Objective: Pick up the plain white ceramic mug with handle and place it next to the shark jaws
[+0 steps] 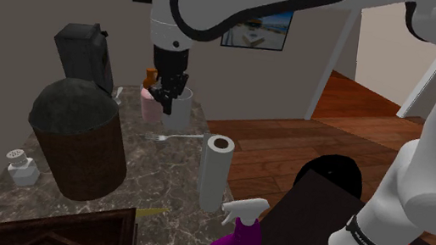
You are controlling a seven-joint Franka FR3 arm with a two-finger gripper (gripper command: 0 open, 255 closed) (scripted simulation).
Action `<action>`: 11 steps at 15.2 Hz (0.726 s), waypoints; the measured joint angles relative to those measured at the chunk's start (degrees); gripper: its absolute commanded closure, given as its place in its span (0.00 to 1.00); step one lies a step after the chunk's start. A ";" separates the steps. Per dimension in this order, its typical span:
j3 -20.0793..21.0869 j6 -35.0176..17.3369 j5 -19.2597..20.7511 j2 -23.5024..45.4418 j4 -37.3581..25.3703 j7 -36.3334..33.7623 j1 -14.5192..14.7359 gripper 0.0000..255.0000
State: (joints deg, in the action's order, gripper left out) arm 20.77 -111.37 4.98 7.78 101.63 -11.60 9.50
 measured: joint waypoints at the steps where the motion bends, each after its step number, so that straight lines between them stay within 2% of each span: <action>1: 0.00 0.73 -0.05 -0.06 -0.68 0.08 -0.01 1.00; 11: 0.16 8.11 -0.41 -0.61 -7.56 0.45 0.13 1.00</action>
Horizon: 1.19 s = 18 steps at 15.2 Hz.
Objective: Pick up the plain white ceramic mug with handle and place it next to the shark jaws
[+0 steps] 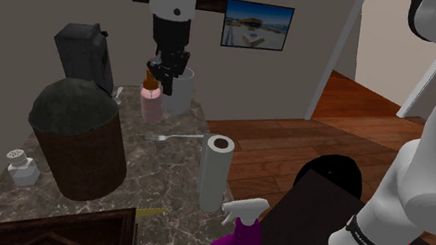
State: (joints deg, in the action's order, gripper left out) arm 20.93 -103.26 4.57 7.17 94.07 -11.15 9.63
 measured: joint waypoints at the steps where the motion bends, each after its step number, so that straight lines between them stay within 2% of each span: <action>1: 0.04 0.86 -0.03 -0.07 -0.80 -0.03 0.05 1.00; 18: 0.42 15.29 1.12 3.14 -18.22 -0.05 1.11 1.00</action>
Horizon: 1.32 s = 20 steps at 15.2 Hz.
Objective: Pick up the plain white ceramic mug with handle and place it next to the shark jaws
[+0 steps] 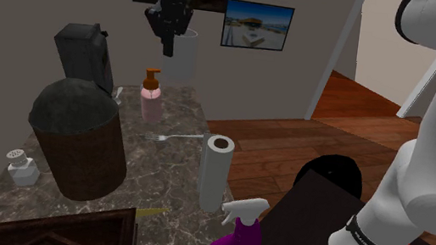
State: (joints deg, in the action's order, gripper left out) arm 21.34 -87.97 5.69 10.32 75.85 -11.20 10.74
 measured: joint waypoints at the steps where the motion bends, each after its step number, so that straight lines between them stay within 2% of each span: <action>1: 0.08 0.98 0.17 0.39 -1.34 -0.16 0.21 1.00; 12: 0.46 12.80 3.01 7.00 -19.39 -0.59 2.88 1.00; 13: 0.65 13.15 3.01 6.74 -19.45 -1.17 3.28 1.00; 20: 3.25 10.73 0.65 -0.93 -9.36 -7.99 5.99 1.00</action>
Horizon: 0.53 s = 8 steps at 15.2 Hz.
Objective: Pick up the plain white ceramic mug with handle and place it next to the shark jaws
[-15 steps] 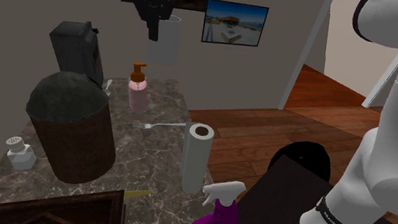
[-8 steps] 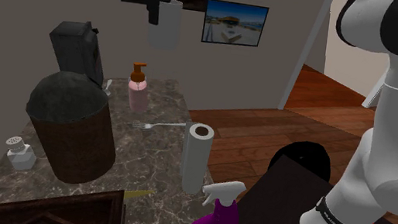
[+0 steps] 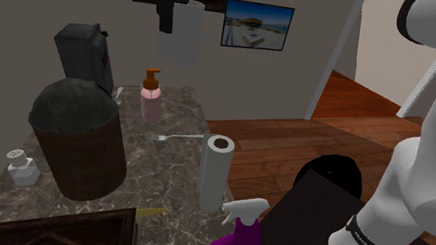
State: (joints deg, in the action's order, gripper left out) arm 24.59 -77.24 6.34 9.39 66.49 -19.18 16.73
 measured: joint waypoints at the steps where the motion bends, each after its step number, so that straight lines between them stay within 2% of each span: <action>1: 0.49 -0.16 -0.48 -1.37 1.51 -1.21 0.51 1.00; 8: 3.73 -2.13 -2.91 -7.70 9.61 -8.89 3.96 1.00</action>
State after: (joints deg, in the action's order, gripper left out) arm 28.32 -79.37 3.43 1.69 76.10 -28.08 20.69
